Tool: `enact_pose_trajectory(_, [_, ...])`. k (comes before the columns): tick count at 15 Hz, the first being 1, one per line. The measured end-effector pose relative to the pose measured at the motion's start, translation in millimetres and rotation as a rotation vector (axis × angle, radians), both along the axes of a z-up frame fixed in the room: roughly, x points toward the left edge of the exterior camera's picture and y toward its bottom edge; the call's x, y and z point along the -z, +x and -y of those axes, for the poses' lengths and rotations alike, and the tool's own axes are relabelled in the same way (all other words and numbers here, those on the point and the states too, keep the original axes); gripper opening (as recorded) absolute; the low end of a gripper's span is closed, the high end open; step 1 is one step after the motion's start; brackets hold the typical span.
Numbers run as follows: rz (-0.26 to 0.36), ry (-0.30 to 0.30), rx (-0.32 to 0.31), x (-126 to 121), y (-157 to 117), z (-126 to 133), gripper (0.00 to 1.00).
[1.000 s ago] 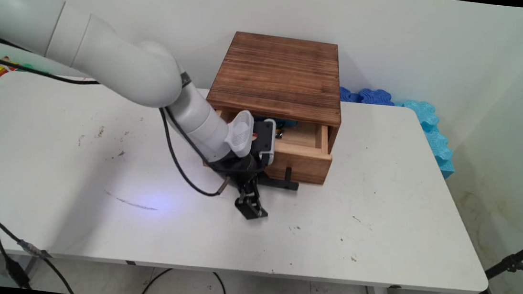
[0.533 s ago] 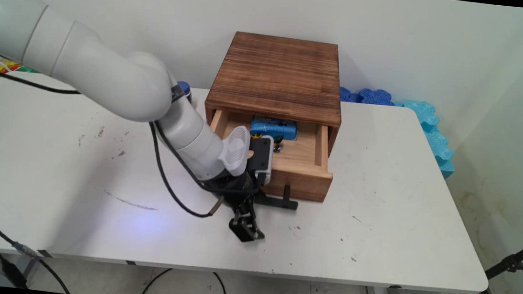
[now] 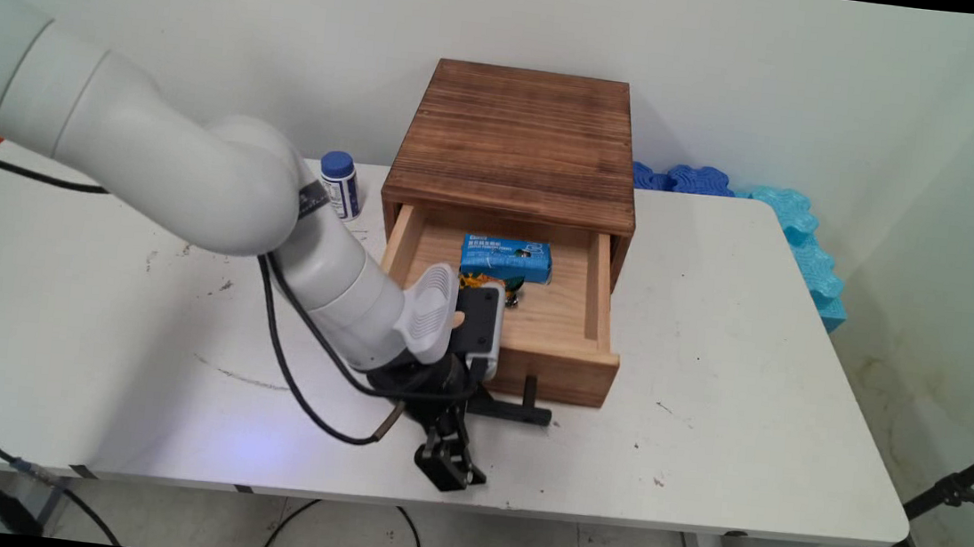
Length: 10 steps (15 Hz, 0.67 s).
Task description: Open the drawer
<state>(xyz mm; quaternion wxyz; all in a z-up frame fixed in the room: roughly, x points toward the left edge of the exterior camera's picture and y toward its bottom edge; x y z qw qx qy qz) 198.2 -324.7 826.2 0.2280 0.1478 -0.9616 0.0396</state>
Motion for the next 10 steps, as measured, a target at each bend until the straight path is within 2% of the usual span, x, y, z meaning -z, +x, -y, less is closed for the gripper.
enact_pose_trajectory(10, [-0.005,0.026,0.032,0,-7,-35,1.00])
